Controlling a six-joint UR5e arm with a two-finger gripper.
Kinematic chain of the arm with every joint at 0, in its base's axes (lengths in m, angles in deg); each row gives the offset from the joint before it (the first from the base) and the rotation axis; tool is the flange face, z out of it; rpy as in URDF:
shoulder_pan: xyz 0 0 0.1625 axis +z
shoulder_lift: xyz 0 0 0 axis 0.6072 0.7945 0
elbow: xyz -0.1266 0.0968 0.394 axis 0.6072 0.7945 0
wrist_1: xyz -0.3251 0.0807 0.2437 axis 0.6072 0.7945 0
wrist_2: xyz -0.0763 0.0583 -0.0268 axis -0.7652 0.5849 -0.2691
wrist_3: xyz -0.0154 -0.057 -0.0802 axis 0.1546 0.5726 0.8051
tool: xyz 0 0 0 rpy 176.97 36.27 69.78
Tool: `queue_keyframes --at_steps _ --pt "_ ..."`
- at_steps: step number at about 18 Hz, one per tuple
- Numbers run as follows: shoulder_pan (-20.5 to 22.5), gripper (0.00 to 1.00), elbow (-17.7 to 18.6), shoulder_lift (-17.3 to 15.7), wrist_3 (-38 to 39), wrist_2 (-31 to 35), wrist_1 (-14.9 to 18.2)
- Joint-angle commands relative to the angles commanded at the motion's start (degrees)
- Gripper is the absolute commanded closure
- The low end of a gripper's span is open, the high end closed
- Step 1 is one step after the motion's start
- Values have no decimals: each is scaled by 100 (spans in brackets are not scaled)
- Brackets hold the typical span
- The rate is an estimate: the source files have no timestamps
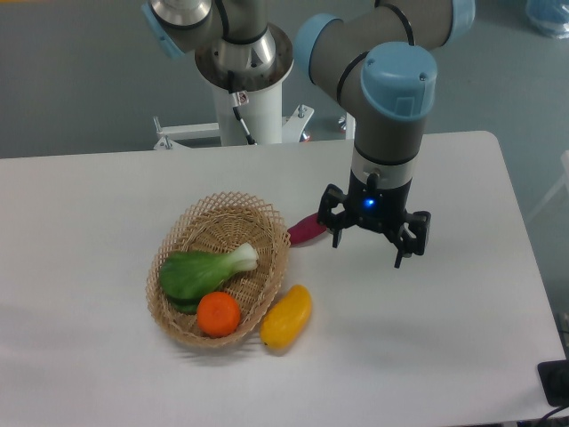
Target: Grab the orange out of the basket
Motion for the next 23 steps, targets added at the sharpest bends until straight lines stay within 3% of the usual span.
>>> queue_keyframes --at_steps 5,13,18,23 --pt "-18 0 26 9 166 9 -9" --pt "-360 0 61 88 2221 18 -79" --pt "-992 0 649 96 2680 35 -97" --pt "-1722 0 773 448 3392 114 -386"
